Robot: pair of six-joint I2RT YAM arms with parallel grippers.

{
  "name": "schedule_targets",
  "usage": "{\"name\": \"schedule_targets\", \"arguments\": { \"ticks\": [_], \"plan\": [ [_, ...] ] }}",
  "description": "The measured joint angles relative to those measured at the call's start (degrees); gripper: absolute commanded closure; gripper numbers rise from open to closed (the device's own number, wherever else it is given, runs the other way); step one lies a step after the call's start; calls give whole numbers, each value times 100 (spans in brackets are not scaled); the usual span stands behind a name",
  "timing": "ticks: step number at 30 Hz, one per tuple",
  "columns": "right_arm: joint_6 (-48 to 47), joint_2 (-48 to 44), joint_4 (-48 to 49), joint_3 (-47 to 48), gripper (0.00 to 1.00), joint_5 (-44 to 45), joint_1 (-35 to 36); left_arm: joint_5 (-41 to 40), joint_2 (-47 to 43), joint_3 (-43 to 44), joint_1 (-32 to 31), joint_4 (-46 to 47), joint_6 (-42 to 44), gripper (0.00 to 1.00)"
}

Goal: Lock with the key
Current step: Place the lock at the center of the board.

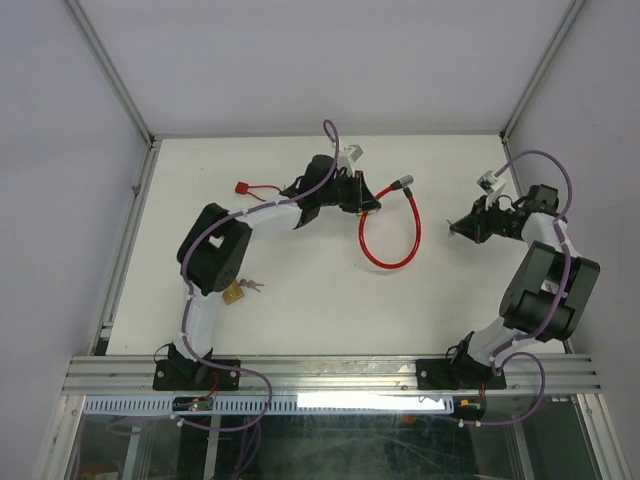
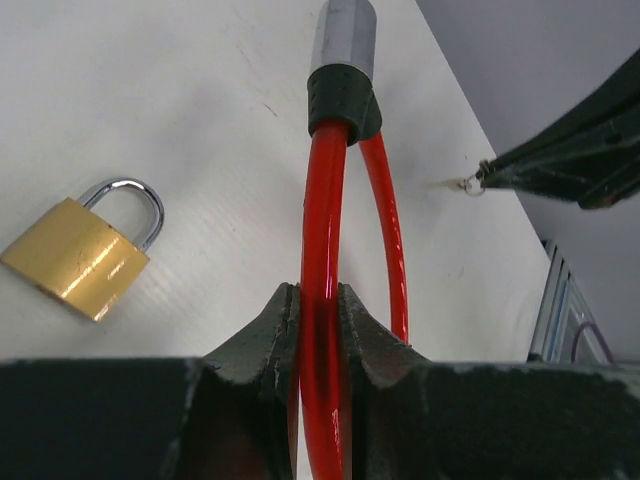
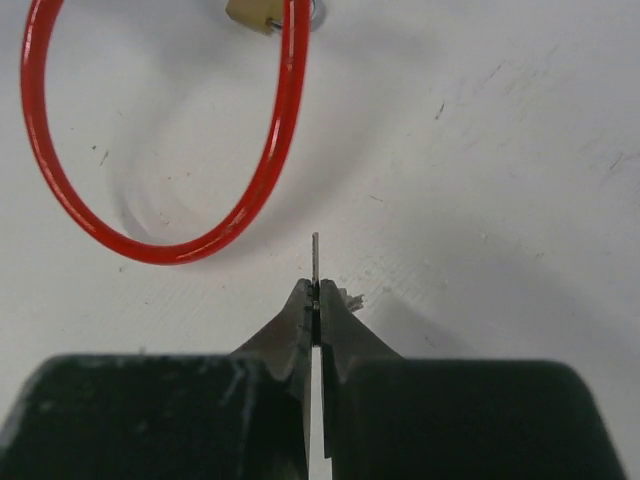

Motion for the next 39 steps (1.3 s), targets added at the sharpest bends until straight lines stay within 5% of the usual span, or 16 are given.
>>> {"name": "schedule_targets", "arguments": {
  "ticks": [7, 16, 22, 26, 32, 39],
  "plan": [
    [214, 697, -9, 236, 100, 188, -125, -675, 1628, 1318, -256, 632, -1193, 100],
    [1838, 901, 1344, 542, 100, 651, -122, -1738, 3058, 3167, -516, 723, -2096, 100],
    [2376, 1574, 2022, 1222, 100, 874, 227, -2424, 3877, 4079, -496, 859, -2758, 92],
    [2498, 1834, 2216, 1429, 100, 920, 553, -2680, 4188, 4286, -452, 828, -2992, 76],
    [2979, 2009, 2221, 1672, 83, 1469, 981, -2830, 4227, 4380, -450, 837, -2973, 47],
    [3401, 2262, 2063, 1963, 57, 2240, 1235, -2988, 3434, 3628, -479, 765, -2186, 39]
  ]
}}
